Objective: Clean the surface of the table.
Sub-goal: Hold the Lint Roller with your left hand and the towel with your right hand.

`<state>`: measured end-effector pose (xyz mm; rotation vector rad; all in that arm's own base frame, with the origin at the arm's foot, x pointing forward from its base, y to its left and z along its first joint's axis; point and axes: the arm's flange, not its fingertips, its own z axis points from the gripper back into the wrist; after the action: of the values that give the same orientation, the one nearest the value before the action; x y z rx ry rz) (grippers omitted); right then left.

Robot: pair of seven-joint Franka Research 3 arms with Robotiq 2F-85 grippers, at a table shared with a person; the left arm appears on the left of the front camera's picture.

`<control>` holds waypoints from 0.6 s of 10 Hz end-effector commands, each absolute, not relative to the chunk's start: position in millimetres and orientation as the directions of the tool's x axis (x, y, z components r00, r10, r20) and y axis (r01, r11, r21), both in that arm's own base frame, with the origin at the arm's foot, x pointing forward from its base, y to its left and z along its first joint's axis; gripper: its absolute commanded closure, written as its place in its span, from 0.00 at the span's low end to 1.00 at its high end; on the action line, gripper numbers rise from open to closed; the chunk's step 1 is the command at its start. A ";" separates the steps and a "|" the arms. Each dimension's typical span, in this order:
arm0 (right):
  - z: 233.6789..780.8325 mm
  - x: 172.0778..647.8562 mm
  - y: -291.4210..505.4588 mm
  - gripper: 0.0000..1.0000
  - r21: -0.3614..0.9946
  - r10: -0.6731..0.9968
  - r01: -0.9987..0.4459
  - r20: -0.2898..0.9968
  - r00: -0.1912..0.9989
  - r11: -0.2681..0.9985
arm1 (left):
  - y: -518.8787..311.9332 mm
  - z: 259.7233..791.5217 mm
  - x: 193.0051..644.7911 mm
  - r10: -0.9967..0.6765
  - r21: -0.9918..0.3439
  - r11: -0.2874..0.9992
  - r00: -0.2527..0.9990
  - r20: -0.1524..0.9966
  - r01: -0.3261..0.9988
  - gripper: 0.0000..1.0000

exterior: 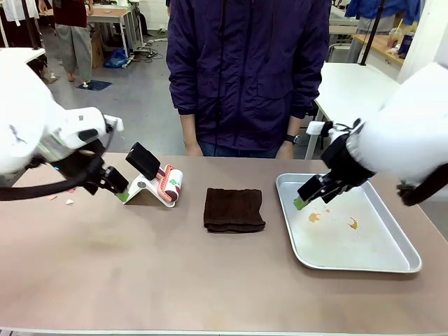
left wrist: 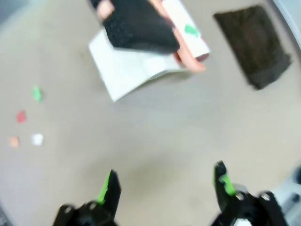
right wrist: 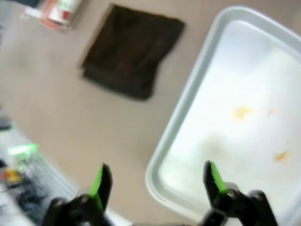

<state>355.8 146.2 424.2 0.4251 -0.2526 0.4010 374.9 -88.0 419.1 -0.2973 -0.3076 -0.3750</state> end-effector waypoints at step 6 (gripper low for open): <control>418.6 293.1 -55.9 0.00 0.918 -0.202 -0.177 0.260 0.944 0.355 | 136.0 439.7 333.4 0.084 -0.829 0.395 0.883 0.462 0.396 0.00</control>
<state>332.1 -44.4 460.2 1.1369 -0.3104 0.0225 324.9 116.9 453.1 -1.0936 -0.4551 -0.2574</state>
